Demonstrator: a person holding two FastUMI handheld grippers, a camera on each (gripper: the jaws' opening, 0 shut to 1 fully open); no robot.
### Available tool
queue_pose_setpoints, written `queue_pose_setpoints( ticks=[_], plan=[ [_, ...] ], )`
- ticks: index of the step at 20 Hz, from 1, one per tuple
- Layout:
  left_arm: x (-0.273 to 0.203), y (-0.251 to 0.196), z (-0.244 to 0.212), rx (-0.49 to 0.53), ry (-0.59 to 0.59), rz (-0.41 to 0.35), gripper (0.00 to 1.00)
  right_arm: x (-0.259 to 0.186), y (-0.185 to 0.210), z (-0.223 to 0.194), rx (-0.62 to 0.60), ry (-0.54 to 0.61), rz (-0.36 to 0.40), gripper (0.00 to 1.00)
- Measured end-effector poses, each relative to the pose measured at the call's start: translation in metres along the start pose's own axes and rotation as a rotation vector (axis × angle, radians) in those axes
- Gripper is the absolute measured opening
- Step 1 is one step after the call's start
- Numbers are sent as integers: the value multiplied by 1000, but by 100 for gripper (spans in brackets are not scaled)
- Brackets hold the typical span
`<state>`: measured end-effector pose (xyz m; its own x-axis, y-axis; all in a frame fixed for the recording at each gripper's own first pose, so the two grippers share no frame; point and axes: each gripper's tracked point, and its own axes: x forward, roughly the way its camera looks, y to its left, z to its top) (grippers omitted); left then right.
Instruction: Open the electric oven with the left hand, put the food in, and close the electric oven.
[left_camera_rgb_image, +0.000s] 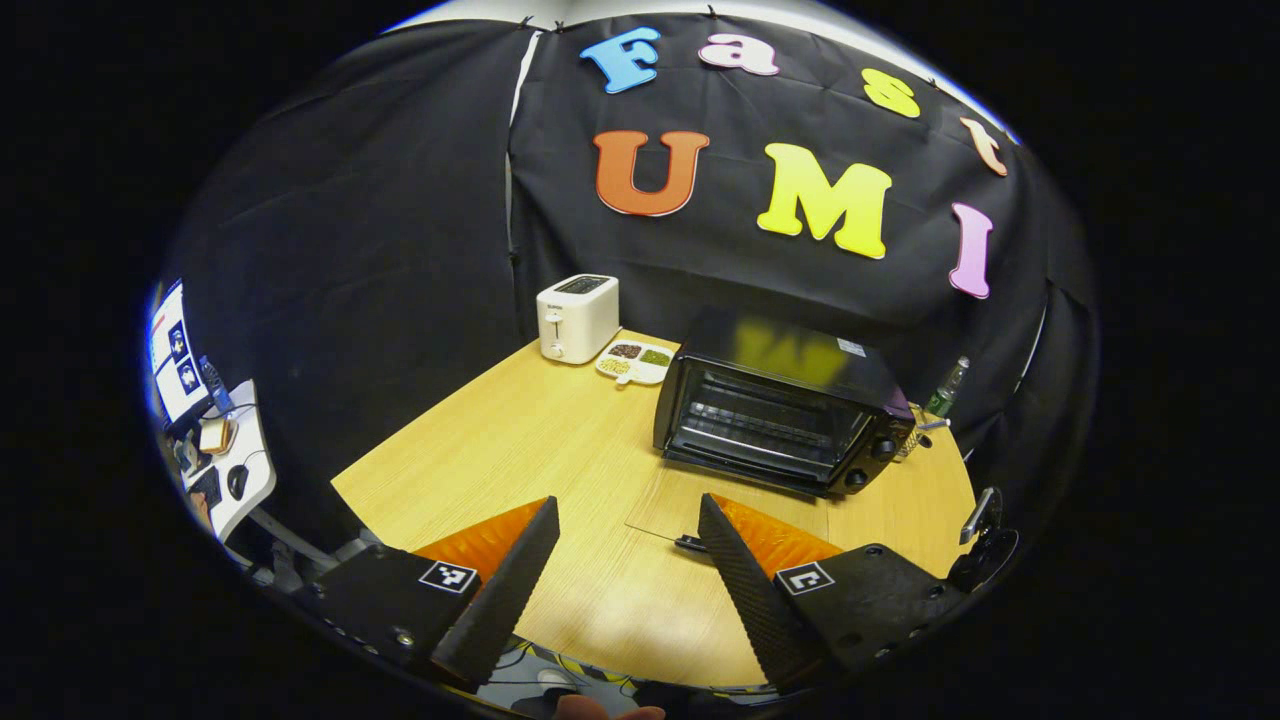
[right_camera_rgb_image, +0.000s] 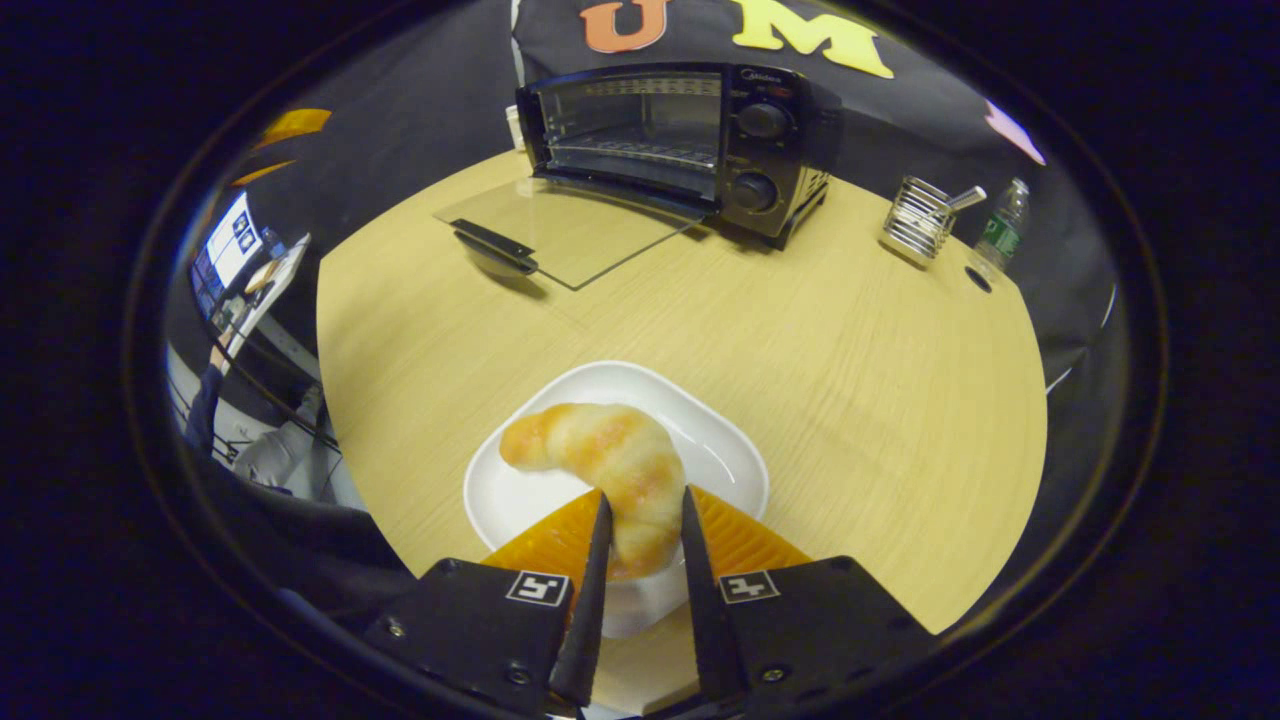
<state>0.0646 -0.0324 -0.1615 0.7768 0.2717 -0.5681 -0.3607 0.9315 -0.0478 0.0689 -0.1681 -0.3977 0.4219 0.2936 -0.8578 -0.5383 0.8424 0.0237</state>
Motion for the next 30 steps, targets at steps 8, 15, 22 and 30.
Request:
queue_pose_setpoints(
  ticks=[8,15,22,30],
  plan=[
    [-1,-13,45,53,-106,-223,93,-43,37,13,427,-89,-172,29],
    [-10,28,53,85,-120,-366,93,-59,89,86,624,-293,-309,27],
    [-7,97,59,136,-106,-354,93,-7,103,186,756,-456,-407,27],
    [-6,164,49,126,-62,-248,93,67,73,284,849,-556,-421,27]
  ],
)
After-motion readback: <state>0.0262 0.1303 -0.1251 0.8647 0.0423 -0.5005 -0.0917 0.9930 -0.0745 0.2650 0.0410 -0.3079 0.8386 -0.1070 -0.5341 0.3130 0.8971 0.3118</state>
